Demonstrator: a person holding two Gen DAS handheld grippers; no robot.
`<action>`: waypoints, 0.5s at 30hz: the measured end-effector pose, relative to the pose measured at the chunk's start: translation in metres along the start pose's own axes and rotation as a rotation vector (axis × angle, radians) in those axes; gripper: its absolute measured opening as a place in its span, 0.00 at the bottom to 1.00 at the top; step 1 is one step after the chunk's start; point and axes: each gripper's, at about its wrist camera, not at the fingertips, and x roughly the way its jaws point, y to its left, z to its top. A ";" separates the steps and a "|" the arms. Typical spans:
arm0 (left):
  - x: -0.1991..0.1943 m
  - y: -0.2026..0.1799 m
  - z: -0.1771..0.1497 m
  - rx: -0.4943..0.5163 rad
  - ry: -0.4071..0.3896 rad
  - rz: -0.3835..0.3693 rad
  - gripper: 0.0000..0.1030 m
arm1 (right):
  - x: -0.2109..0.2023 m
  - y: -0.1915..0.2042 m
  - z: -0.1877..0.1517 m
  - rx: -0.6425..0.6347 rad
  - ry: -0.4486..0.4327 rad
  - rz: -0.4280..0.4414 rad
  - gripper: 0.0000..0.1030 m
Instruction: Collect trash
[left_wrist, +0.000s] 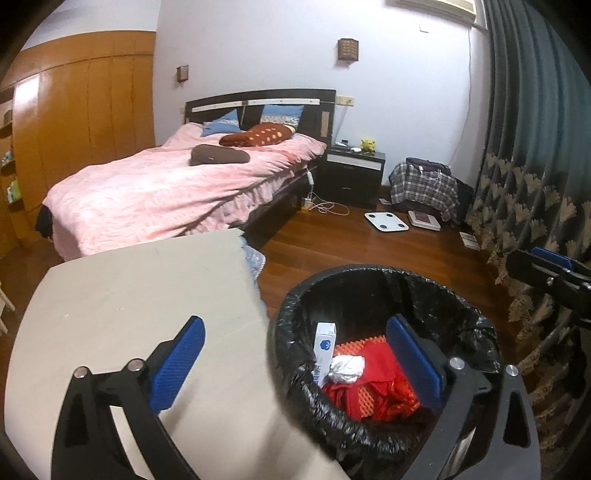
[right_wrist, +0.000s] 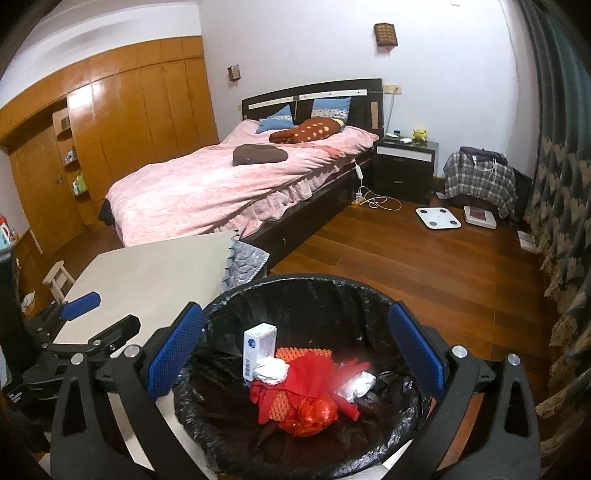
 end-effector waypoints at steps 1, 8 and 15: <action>-0.005 0.001 0.001 -0.005 -0.004 0.004 0.94 | -0.003 0.003 0.000 0.000 0.001 0.006 0.95; -0.033 0.001 0.007 -0.016 -0.042 0.017 0.94 | -0.022 0.022 0.003 -0.029 -0.009 0.032 0.95; -0.051 0.004 0.008 -0.024 -0.073 0.033 0.94 | -0.033 0.038 0.004 -0.064 -0.016 0.050 0.95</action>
